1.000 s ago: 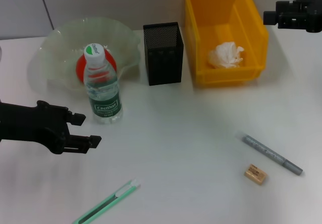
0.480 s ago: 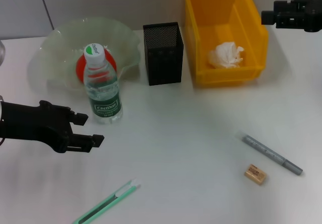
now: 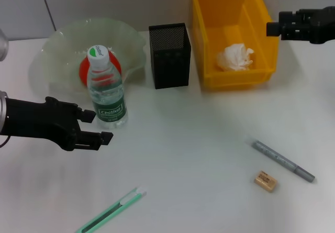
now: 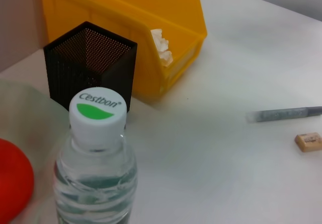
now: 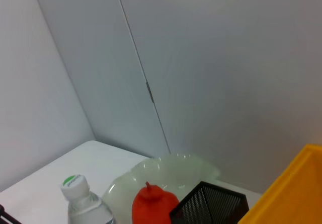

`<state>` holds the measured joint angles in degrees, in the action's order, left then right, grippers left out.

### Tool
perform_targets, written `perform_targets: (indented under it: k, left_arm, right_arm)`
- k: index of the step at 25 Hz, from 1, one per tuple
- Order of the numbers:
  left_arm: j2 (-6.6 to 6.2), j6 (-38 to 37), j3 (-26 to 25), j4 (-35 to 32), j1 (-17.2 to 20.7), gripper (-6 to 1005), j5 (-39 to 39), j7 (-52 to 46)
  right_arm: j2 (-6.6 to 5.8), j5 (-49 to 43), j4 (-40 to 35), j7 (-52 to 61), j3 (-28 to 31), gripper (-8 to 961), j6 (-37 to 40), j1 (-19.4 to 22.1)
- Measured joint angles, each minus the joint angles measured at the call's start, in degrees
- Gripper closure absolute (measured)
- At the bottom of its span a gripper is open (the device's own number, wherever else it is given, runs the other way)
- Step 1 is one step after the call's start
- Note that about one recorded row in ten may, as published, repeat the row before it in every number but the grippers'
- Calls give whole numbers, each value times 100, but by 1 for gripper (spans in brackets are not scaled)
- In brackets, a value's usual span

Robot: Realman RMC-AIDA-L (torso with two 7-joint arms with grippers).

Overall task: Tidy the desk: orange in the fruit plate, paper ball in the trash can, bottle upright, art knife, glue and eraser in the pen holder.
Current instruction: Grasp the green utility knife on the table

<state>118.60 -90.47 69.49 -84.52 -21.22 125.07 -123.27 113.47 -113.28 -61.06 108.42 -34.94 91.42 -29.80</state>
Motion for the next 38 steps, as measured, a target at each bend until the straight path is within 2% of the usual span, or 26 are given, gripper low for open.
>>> perform_targets:
  k: [6, 13, 20, 26, 38]
  left_arm:
    - [-18, -50, 42, 4, -40, 334, 66, -208]
    - [-3, 115, 403, 116, -48, 334, 445, -647]
    - [5, 255, 641, 122, -45, 334, 467, -793]
    - [-10, 261, 774, 156, 1, 334, 589, -712]
    - [-43, -243, 718, 67, 55, 335, 787, -421]
  right_arm:
    - [-39, -54, 54, -94, 0, 302, 0, 9]
    - [-101, -55, 77, -97, -4, 302, 3, -31]
    - [-200, -59, 98, -99, 4, 303, 0, -108]
    - [-331, -61, 99, 75, 42, 303, 7, -185]
    - [-343, -57, 108, 195, 31, 303, 6, -266]
